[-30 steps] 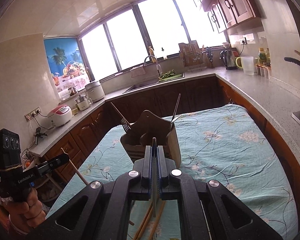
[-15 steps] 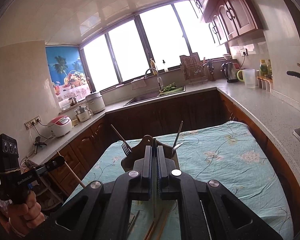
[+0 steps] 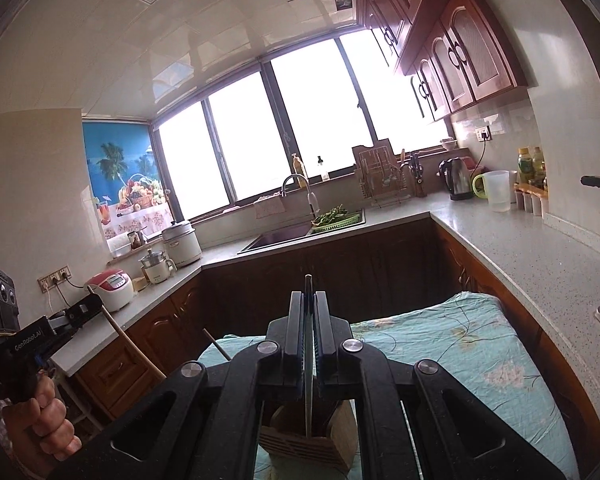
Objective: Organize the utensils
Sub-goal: 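Lift both held chopsticks and carry them over the wooden caddy, then lower both chopsticks into the caddy and open both tools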
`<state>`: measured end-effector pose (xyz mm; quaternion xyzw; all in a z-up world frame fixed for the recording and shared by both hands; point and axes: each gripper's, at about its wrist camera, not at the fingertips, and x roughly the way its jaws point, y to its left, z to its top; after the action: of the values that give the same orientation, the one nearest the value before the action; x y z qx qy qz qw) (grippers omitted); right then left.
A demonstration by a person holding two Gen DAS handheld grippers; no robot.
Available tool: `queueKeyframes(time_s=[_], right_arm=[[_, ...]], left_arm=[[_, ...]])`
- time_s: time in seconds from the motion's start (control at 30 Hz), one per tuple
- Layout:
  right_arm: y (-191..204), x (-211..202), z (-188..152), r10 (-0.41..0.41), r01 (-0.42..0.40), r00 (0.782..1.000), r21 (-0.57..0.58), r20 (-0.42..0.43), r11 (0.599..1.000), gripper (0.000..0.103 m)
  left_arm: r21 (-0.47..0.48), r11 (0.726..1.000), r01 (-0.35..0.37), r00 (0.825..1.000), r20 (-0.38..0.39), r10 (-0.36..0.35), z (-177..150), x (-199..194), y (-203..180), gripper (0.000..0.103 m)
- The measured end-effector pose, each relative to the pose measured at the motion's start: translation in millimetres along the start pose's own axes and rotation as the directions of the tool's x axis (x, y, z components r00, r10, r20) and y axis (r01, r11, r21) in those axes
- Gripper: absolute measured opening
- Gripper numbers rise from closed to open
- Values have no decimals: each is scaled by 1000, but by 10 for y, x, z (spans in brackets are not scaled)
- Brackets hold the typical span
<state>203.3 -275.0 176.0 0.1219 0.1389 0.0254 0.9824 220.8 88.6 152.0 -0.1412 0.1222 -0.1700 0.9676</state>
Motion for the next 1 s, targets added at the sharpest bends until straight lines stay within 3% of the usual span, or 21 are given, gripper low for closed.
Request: queueKeyframes(time_s=[0.17, 0.43, 0.67, 1.0], right_arm=[[-16, 256, -26, -20, 20, 1000, -14, -2, 1000, 4], [-133, 572, -436, -41, 42, 997, 5, -71, 999, 4], [-258, 716, -699, -49, 55, 989, 36, -137, 998, 4], [-276, 739, -701, -53, 59, 987, 40, -150, 997, 5]], left_arm=[[-33, 999, -31, 1000, 0, 31, -170, 373, 143, 3], [-89, 990, -105, 994, -34, 103, -638, 848, 242, 3], [-92, 990, -109, 989, -107, 99, -932, 1150, 193, 3], [-44, 993, -105, 987, -129, 99, -781, 1284, 170, 3]])
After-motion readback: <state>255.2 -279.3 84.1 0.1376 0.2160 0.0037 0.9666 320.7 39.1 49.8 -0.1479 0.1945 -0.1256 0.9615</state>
